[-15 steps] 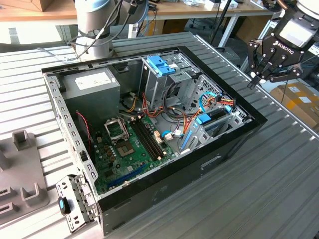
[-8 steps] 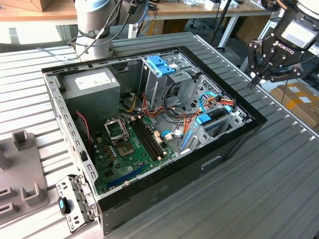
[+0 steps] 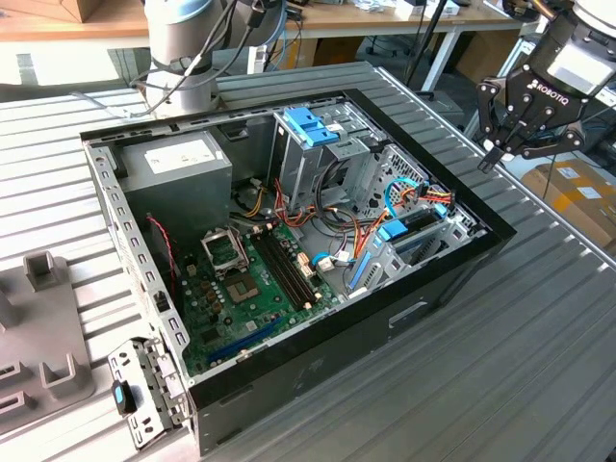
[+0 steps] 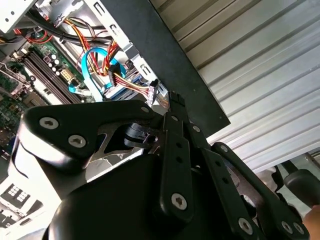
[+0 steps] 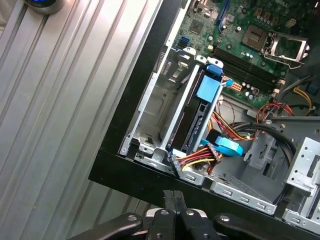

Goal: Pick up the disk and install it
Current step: 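Insert the first disk wire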

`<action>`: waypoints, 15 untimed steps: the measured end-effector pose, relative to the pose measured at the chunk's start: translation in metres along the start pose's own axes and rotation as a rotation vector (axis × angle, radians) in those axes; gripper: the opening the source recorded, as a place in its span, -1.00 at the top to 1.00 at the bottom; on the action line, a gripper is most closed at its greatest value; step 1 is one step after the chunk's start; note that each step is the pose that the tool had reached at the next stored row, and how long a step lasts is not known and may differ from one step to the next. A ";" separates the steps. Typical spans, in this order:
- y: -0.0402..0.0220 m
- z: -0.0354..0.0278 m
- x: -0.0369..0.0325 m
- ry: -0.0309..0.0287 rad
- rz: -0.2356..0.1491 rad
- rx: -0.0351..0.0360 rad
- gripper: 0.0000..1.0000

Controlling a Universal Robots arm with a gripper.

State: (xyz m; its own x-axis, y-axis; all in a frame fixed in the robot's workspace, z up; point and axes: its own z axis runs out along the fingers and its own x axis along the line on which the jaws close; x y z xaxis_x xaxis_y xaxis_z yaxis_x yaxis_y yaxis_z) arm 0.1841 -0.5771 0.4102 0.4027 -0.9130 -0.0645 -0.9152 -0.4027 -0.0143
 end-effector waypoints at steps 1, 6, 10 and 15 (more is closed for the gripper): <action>0.0000 0.0000 0.0000 -0.0001 -0.007 -0.0004 0.79; 0.0000 0.0000 0.0000 -0.0006 -0.042 -0.0027 0.79; 0.0000 0.0000 0.0000 -0.0008 -0.064 -0.0042 0.79; 0.0000 0.0000 0.0000 -0.0013 -0.094 -0.0061 0.79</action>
State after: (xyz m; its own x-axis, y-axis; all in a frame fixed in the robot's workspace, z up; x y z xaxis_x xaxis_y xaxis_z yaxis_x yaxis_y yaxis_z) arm 0.1841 -0.5771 0.4102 0.4873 -0.8709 -0.0644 -0.8731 -0.4874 -0.0143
